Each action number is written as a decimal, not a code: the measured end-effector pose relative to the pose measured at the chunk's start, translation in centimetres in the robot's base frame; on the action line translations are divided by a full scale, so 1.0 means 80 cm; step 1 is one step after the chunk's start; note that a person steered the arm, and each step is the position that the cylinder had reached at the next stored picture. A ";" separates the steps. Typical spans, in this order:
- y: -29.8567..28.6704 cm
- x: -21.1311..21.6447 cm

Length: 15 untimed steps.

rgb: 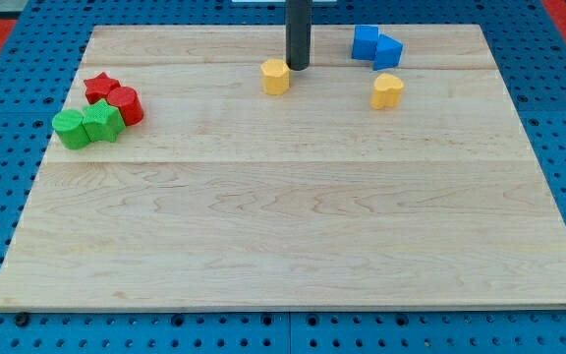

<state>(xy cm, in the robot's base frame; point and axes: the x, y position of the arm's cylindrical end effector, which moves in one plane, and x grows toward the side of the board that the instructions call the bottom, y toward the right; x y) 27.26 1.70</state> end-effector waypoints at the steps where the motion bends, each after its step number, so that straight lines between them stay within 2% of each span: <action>1: -0.015 0.007; 2: -0.036 0.025; 3: -0.014 -0.008; 4: -0.025 -0.027; 5: -0.056 -0.019; 7: -0.102 0.053; 8: -0.113 0.073; 9: -0.095 -0.007; 10: -0.043 0.074; 11: -0.100 0.102; 12: -0.091 0.135; 13: -0.033 0.148; 14: -0.096 0.207; 15: -0.158 0.180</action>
<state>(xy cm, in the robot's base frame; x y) 41.68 -10.96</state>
